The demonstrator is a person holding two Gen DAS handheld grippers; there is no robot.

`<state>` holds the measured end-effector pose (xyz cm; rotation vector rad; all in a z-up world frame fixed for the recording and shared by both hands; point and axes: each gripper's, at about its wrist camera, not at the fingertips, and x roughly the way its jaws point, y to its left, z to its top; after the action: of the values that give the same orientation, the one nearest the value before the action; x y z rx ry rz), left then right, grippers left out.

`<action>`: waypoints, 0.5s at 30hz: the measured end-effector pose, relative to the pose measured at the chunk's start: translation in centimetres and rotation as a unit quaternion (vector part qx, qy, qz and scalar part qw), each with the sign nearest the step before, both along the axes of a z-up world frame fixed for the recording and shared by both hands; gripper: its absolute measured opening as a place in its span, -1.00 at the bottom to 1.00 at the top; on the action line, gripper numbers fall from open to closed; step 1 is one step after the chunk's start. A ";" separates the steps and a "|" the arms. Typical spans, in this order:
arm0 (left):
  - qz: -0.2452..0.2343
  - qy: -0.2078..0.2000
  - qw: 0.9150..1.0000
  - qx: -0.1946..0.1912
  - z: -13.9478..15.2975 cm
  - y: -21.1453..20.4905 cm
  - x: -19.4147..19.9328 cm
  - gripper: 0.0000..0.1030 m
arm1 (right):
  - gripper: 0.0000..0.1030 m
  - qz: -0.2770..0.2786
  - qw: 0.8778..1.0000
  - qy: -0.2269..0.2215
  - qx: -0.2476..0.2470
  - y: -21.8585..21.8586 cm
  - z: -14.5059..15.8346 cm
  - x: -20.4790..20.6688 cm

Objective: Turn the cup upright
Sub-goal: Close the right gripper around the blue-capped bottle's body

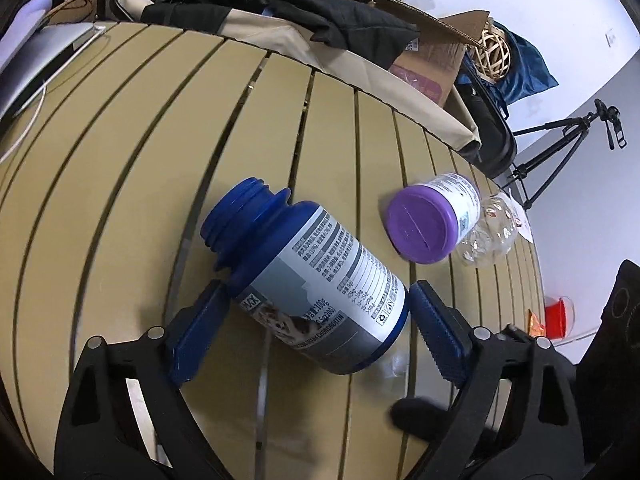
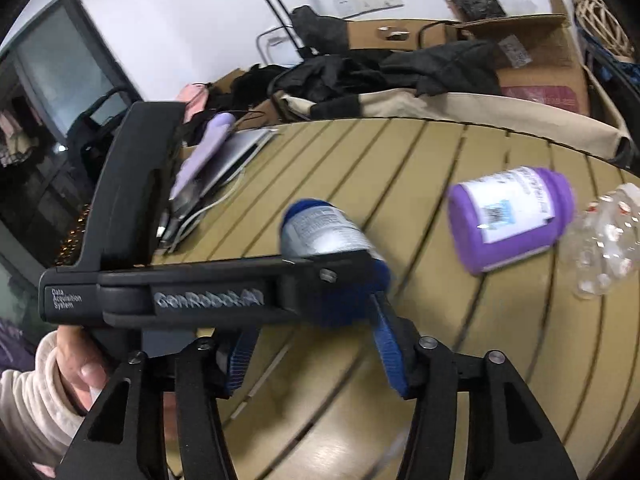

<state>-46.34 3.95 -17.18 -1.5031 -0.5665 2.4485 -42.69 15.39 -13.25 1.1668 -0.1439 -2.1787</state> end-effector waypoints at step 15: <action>0.046 -0.044 0.997 0.054 -1.1 -2.5 -3.1 0.43 | 0.21 -0.053 0.999 -0.002 0.008 1.9 0.0 -1.1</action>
<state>-49.48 1.44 -18.29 -1.5798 -0.7872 2.3851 -43.83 17.34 -13.23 1.1975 -0.1944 -2.2729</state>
